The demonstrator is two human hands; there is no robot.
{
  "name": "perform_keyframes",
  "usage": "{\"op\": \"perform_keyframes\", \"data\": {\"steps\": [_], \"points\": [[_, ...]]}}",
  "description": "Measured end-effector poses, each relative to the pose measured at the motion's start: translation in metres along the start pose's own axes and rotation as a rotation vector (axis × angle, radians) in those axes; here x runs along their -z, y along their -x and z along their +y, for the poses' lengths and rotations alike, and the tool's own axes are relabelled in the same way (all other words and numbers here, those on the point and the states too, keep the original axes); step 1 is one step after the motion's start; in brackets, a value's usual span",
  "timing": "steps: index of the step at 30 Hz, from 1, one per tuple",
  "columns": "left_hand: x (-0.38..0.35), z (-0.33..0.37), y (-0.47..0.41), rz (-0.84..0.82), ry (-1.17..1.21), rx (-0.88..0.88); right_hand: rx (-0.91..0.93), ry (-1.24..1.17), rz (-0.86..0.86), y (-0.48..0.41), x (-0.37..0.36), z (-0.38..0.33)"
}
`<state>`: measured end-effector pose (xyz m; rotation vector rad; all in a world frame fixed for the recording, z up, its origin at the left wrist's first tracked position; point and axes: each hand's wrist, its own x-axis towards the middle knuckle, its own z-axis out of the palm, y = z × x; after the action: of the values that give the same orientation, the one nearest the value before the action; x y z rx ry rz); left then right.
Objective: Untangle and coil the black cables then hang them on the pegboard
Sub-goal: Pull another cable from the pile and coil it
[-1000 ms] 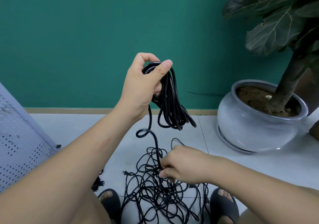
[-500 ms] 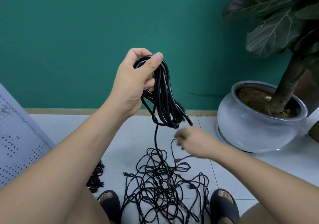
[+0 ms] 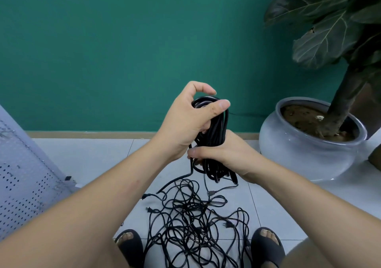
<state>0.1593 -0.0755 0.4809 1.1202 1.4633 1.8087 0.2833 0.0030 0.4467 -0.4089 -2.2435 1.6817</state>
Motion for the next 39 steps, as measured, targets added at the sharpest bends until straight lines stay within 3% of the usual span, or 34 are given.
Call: {"op": "perform_keyframes", "data": {"steps": [3,9,18,28,31,34,39], "points": [[-0.004,-0.001,0.0,0.004,0.015,0.016,-0.009,0.044,0.007,-0.002,0.0,0.002],[-0.003,0.001,0.001,-0.015,0.027,0.014,-0.064,-0.223,-0.137,0.002,-0.002,0.006],[0.003,0.01,0.004,-0.055,-0.204,-0.075,-0.145,-0.248,-0.196,0.011,0.006,-0.002],[0.001,0.007,0.008,-0.079,-0.326,-0.025,-0.131,-0.141,0.021,0.012,-0.001,0.009],[0.001,0.006,0.008,-0.084,-0.269,-0.02,-0.12,-0.218,0.065,0.009,0.001,0.006],[0.002,-0.004,0.01,-0.213,-0.161,0.071,-0.07,-0.264,0.144,0.004,0.013,0.003],[0.004,-0.032,0.025,-0.436,-0.225,0.307,-0.093,-0.348,0.248,0.004,0.034,0.002]]}}
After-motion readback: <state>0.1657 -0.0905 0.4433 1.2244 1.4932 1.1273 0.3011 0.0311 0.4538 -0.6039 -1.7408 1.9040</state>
